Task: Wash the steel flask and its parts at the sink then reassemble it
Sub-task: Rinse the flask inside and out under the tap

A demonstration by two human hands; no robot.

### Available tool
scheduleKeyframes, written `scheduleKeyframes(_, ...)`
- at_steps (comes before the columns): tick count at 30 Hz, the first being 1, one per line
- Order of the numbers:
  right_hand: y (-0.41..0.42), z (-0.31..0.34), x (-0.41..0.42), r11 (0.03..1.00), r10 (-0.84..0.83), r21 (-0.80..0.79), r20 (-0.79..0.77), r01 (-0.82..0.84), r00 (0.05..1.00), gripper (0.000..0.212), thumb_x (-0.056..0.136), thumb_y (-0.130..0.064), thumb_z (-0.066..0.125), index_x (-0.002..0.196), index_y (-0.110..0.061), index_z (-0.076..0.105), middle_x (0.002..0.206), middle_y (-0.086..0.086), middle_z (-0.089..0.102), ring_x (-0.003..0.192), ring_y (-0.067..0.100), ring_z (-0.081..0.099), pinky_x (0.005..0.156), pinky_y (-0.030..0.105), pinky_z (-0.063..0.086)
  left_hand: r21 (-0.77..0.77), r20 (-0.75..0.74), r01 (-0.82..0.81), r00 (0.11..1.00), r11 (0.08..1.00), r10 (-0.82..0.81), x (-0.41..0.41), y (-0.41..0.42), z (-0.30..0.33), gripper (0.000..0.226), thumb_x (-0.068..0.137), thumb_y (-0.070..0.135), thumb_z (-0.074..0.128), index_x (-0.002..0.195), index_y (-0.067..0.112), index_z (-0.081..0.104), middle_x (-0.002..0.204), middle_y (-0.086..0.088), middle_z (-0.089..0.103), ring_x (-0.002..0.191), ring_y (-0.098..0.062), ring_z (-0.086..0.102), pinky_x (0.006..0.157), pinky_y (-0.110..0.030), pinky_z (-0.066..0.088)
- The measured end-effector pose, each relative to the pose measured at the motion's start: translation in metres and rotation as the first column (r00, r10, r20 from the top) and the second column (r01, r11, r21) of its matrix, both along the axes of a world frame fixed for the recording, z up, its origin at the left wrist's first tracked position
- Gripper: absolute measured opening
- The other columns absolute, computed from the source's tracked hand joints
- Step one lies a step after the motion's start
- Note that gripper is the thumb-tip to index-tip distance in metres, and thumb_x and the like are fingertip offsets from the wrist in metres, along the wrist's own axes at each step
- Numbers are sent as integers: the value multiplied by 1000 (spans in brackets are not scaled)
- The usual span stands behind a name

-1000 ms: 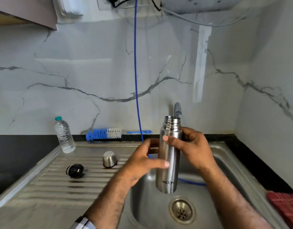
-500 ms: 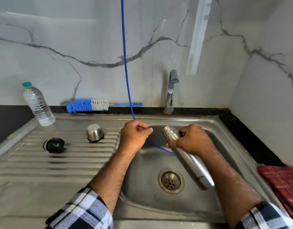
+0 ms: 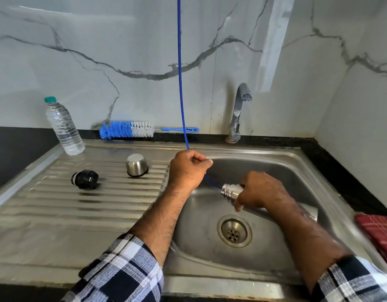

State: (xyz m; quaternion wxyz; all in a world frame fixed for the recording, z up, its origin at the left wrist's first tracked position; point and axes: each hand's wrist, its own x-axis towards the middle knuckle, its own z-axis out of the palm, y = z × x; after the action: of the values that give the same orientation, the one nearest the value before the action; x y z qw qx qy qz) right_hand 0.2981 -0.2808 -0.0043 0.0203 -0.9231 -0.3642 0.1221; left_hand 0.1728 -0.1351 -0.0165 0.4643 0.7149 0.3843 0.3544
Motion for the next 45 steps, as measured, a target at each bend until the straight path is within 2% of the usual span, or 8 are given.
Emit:
scheduleKeyframes(10, 7, -10, -5, 991, 58, -121, 64, -50, 996, 56, 61, -52, 95, 106, -27, 72, 89, -6, 64, 88, 16, 63, 93, 41, 57, -35, 17, 14, 1000, 999, -14, -1, 0, 2, 15, 82, 25, 87, 77, 21, 73, 70, 5, 76, 64, -11, 75, 63, -27, 58)
scheduleKeyframes(24, 10, -14, -24, 965, 230, -195, 317, -175, 920, 50, 63, -46, 92, 104, -27, 71, 102, -2, 66, 99, 21, 64, 95, 42, 48, -50, 35, 57, 998, 997, -56, 1, 1, 1, 13, 84, 25, 86, 82, 18, 76, 74, 2, 78, 62, -9, 75, 60, -25, 58)
scheduleKeyframes(26, 12, -11, -23, 979, 192, -124, 306, -161, 932, 47, 64, -47, 91, 103, -28, 73, 102, -4, 68, 98, 20, 65, 95, 42, 50, -88, 57, 65, 997, 994, -60, 2, 2, 1, 12, 85, 24, 85, 85, 16, 76, 77, 1, 79, 63, -9, 75, 56, -22, 54)
scheduleKeyframes(29, 5, 9, -4, 986, -24, 167, 151, -2, 988, 45, 65, -48, 93, 101, -29, 74, 91, -6, 69, 86, 16, 66, 87, 38, 57, -186, 135, 61, 990, 981, -36, 5, 7, 9, 10, 87, 18, 82, 90, 11, 76, 78, -2, 79, 66, -12, 73, 52, -22, 50)
scheduleKeyframes(34, -17, 11, 29, 789, -130, 564, -236, 245, 963, 39, 67, -49, 96, 90, -31, 69, 79, -9, 71, 76, 8, 67, 66, 30, 51, -185, 148, 26, 989, 982, 2, 46, 31, 25, 10, 86, 10, 81, 89, 3, 75, 70, -8, 71, 55, -14, 63, 52, -22, 47)
scheduleKeyframes(37, -18, -1, 36, 688, -93, 654, -350, 314, 932, 36, 70, -43, 96, 95, -34, 72, 83, -10, 75, 81, 6, 70, 74, 31, 56, -137, 121, 71, 991, 988, -54, 86, 41, 34, 12, 85, 6, 83, 86, 7, 72, 74, -8, 72, 51, -12, 63, 48, -19, 46)
scheduleKeyframes(41, -8, -11, 46, 635, -100, 696, -355, 335, 929, 38, 68, -47, 96, 96, -37, 74, 84, -14, 76, 82, 2, 70, 74, 27, 55, -36, 69, 140, 988, 990, -137, 143, 50, 30, 19, 79, 20, 92, 89, 25, 77, 80, 0, 79, 73, -21, 76, 66, -30, 60)
scheduleKeyframes(45, 1, -21, 51, 634, -108, 695, -355, 339, 929, 39, 65, -49, 97, 93, -43, 71, 86, -19, 74, 84, -3, 67, 74, 24, 51, 18, 100, 234, 967, 972, -235, 173, 48, 26, 23, 82, 20, 91, 103, 21, 82, 92, 0, 80, 64, -3, 71, 57, -19, 58)
